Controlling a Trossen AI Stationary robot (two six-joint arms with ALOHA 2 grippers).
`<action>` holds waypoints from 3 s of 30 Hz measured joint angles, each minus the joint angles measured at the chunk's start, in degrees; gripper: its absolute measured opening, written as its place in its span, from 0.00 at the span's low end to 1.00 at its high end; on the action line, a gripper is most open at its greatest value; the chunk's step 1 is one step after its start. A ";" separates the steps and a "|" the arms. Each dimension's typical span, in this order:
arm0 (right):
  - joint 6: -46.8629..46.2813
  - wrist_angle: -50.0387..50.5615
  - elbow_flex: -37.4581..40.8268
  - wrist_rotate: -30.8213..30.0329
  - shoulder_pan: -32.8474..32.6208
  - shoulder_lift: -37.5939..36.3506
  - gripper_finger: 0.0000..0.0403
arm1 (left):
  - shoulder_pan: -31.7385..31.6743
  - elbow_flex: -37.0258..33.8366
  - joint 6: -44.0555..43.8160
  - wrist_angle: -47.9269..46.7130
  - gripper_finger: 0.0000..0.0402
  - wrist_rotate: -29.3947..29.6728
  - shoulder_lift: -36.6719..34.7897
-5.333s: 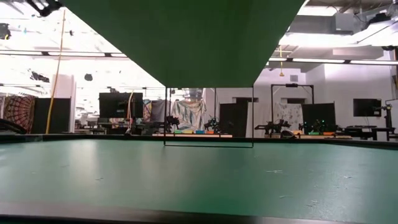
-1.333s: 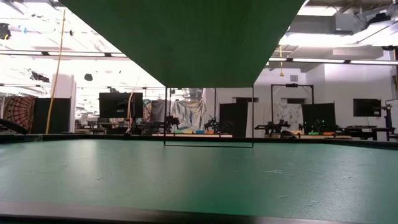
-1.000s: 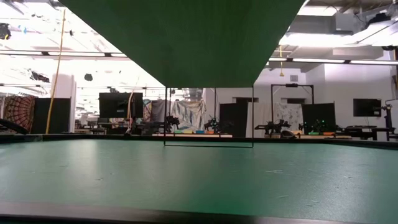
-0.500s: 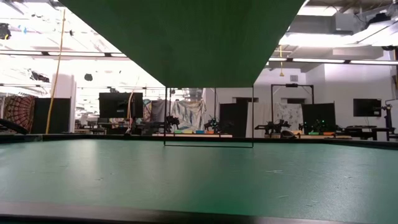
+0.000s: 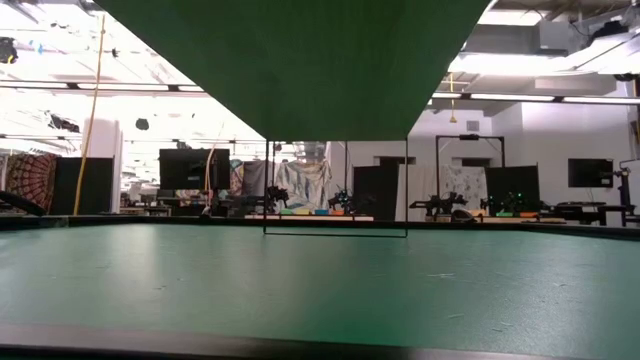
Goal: Stack canned seafood by type on shelf
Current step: Stack the green white tuna can on top of the other green white tuna cans on the shelf, then return to Home Position
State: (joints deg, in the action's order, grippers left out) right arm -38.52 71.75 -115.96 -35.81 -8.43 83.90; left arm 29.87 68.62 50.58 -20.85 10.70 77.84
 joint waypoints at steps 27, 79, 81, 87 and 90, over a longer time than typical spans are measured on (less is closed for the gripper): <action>4.50 7.57 0.00 -2.52 -0.27 -5.94 0.51 | 6.06 0.00 -20.61 -6.50 0.52 23.63 -3.01; 7.04 -54.02 82.45 1.24 -6.19 -51.13 0.33 | -17.20 -0.59 -88.29 -13.53 0.00 21.51 -40.79; 7.04 -54.38 83.90 1.24 -6.19 -52.39 0.33 | -17.20 -0.57 -90.31 -15.39 0.00 22.67 -41.94; 6.60 -57.43 90.24 1.39 -6.21 -56.92 0.33 | -17.20 -0.59 -92.45 -18.79 0.00 24.12 -42.75; 6.44 -62.40 94.39 1.99 -6.21 -59.02 0.33 | -17.20 -0.64 -92.64 -19.42 0.00 24.37 -42.79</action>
State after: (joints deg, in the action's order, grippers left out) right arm -32.08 9.36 -21.58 -33.82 -14.63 24.88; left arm 12.67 67.98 -42.06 -40.27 35.06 35.05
